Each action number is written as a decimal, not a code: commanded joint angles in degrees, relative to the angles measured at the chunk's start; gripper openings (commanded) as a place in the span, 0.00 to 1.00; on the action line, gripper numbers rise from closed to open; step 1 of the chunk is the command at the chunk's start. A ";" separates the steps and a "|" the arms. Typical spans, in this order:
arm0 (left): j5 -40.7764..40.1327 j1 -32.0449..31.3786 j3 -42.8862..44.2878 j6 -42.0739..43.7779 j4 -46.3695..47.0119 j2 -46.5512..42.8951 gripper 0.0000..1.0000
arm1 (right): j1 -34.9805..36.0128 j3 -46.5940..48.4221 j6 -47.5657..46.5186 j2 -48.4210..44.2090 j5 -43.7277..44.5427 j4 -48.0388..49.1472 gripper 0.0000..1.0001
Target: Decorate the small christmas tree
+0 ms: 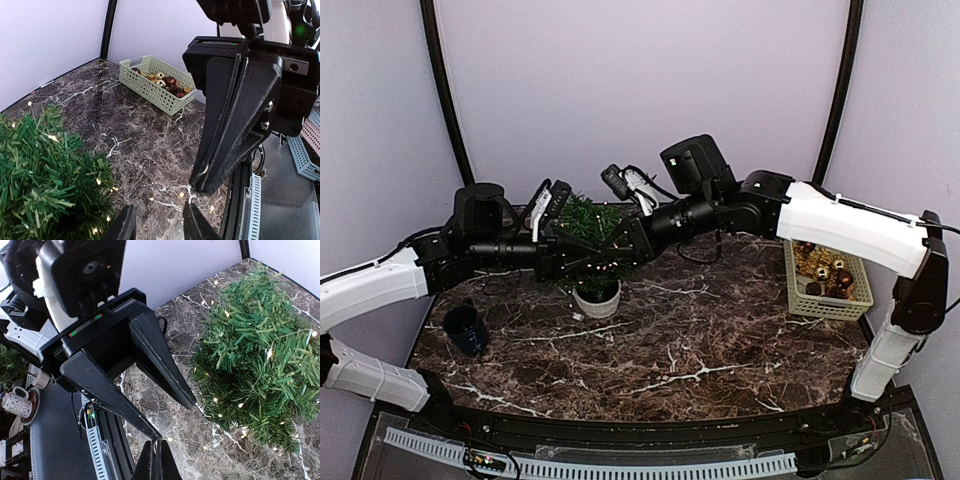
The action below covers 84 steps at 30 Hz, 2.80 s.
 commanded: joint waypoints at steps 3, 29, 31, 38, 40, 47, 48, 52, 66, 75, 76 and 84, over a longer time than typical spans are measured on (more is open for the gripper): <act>2.84 -0.35 1.78 0.47 5.73 1.84 0.33 | 0.38 2.06 -0.65 0.20 -1.06 1.90 0.00; 7.28 -2.05 -1.14 -4.34 13.89 3.50 0.01 | 0.23 -0.74 0.74 -1.92 1.83 4.25 0.00; 5.56 -2.05 -1.94 -4.76 13.99 2.75 0.00 | 0.12 -1.35 1.16 -2.44 2.54 4.94 0.00; -2.68 -2.06 -5.85 -9.20 14.08 -0.37 0.00 | -0.11 -7.55 4.26 -7.69 7.56 10.16 0.48; -4.52 -2.06 -7.24 -11.51 14.83 -1.35 0.00 | -0.08 -10.47 5.61 -9.61 9.50 13.00 0.57; -8.53 -2.06 -11.06 -16.01 17.29 -4.17 0.00 | 2.24 -15.82 11.24 -10.48 16.08 20.63 0.54; -8.91 -2.06 -11.13 -16.10 17.04 -4.21 0.00 | 2.64 -16.00 12.10 -10.06 17.00 21.79 0.52; -9.45 -2.04 -11.12 -16.14 15.70 -4.40 0.00 | 4.67 -14.70 14.22 -7.69 20.00 23.31 0.48; -10.08 -1.99 -11.38 -15.86 13.81 -5.42 0.00 | 6.14 -10.64 13.96 -2.73 20.60 23.73 0.35; -10.23 -2.05 -11.34 -16.02 13.42 -5.50 0.00 | 6.16 -8.31 12.95 -0.16 17.70 23.58 0.24; -10.37 -2.06 -11.36 -16.03 13.39 -5.64 0.00 | 6.15 -8.08 12.68 0.13 17.48 23.64 0.22; -12.31 -2.00 -12.06 -16.44 11.76 -6.93 0.00 | 6.14 -5.27 9.39 1.19 18.43 19.93 0.00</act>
